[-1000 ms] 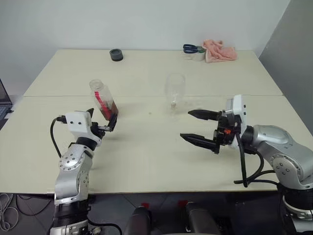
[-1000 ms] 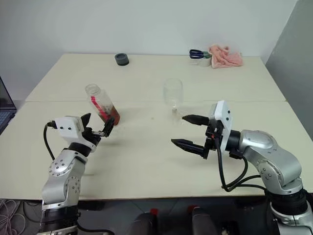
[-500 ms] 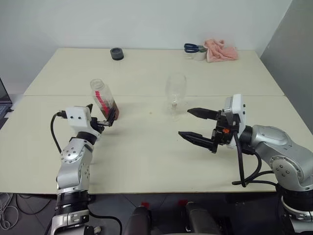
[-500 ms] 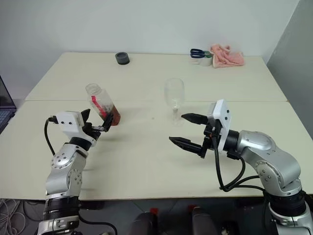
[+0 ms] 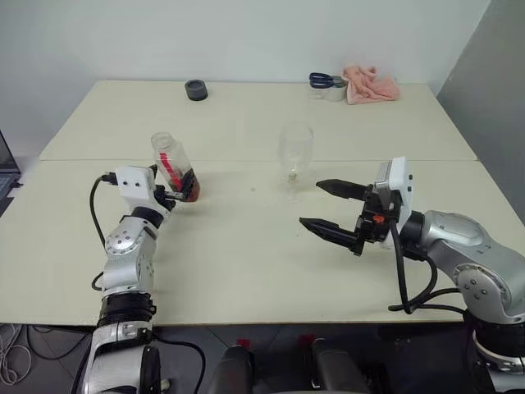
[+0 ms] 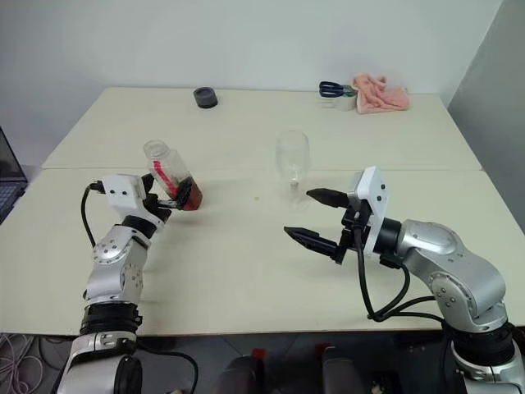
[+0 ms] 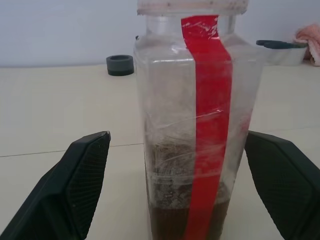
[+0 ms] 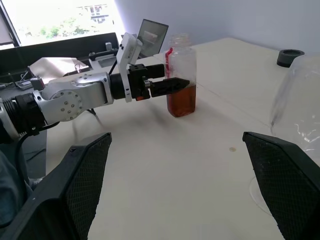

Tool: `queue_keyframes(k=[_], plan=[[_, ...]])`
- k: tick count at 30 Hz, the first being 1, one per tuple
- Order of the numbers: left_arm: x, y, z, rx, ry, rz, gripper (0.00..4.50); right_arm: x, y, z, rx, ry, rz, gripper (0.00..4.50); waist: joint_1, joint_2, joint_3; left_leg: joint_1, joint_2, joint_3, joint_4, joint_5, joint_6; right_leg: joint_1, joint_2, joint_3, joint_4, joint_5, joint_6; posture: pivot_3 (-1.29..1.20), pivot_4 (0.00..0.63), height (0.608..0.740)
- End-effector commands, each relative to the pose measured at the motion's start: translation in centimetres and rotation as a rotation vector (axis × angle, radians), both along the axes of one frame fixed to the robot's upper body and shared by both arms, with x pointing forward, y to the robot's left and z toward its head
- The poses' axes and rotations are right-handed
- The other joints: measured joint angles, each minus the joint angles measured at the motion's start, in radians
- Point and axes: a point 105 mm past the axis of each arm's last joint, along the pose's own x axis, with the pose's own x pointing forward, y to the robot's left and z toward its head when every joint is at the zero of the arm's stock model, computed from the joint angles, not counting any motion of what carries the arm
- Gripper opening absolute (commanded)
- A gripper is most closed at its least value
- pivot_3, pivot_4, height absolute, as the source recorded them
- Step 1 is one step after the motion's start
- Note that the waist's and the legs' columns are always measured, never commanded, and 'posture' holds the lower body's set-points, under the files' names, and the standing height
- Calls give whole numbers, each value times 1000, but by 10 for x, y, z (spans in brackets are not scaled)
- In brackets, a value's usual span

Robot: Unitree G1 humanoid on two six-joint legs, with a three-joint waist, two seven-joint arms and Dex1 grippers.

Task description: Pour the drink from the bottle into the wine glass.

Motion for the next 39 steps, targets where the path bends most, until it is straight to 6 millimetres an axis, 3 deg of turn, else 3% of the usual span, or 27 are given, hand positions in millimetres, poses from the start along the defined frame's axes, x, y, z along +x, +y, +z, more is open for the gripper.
queue_keyframes(k=[1,8,10,16,23,29,39], plan=[[5,1,9,35,-42,-6,4092,-6,0,12,17,-50,2,4500,-1,0,0,0,0,0,0,0,0,0,0,0,0,0,0,0,150,740],[9,1,10,36,-54,-31,1975,-8,-1,12,23,-45,-13,4500,0,0,0,0,0,0,0,0,0,0,0,0,0,0,0,0,150,740],[9,2,10,38,-56,-30,1693,-8,-1,12,25,-45,-18,4500,0,0,0,0,0,0,0,0,0,0,0,0,0,0,0,0,150,740],[13,-4,20,90,-73,-35,1688,-6,-4,14,32,-56,-47,4500,0,0,0,0,0,0,0,0,0,0,0,0,1,0,0,0,150,740],[29,-45,76,323,-189,-140,1688,10,-17,16,46,-110,-190,4500,3,-1,1,-2,-1,-1,1,0,0,0,0,-1,1,0,1,0,150,740],[38,-80,100,524,-253,-266,1688,34,-31,14,67,-189,-374,4500,1,-1,1,-2,-1,0,0,0,0,-2,0,0,1,1,1,0,150,740],[47,-110,129,774,-352,-333,1688,59,-28,25,130,-273,-467,4500,-4,-1,1,-15,-2,4,3,3,-5,-22,0,4,14,1,0,0,150,740]])
